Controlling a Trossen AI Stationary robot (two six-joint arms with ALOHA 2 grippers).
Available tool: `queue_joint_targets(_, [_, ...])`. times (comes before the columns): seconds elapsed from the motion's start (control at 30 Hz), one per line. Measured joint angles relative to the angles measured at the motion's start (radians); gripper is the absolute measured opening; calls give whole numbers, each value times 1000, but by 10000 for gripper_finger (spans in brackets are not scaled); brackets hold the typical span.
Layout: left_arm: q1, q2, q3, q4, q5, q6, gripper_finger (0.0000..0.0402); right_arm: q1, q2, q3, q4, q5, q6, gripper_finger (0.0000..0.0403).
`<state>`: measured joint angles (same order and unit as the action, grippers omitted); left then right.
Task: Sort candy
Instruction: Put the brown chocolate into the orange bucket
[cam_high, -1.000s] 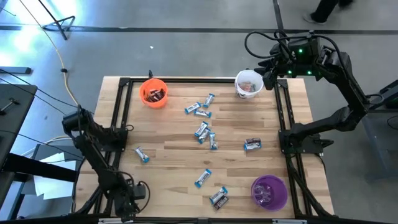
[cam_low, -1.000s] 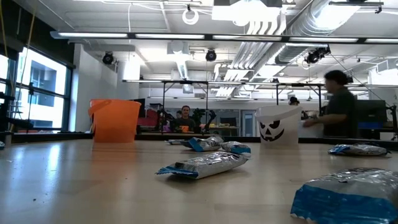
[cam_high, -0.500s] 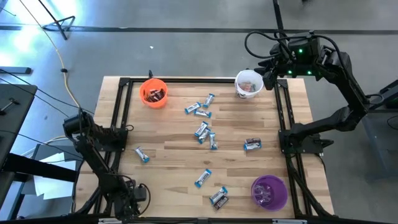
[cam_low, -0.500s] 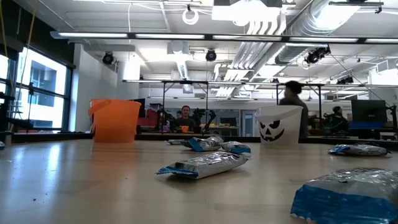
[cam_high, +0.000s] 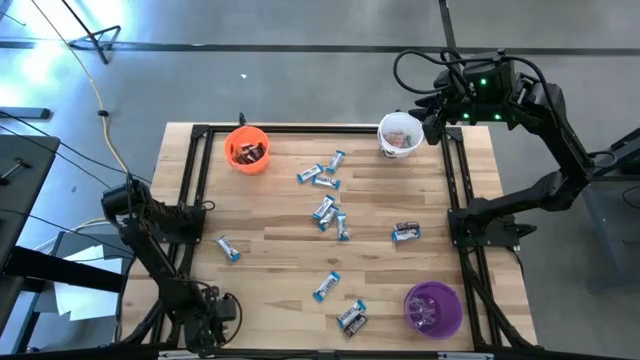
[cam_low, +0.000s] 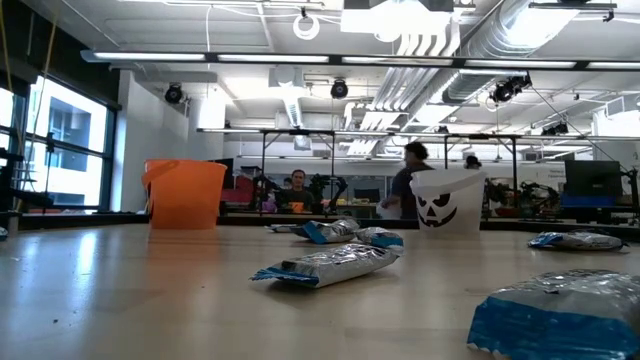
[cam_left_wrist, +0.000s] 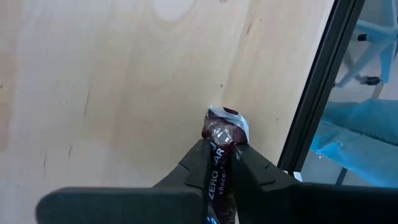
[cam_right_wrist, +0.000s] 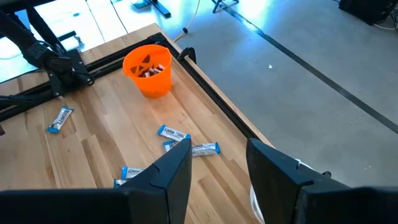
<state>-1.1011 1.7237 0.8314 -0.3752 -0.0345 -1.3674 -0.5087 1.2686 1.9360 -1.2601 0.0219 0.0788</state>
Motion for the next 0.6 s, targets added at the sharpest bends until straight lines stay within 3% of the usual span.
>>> queue_joint_targets(0.3, [3, -61, -10, -30, -15, -8, 27, 0, 0, 0, 0, 0, 0, 149])
queue_joint_targets(0.6, [2, -248, -11, -140, -77, -7, 27, 0, 0, 0, 0, 0, 0, 149])
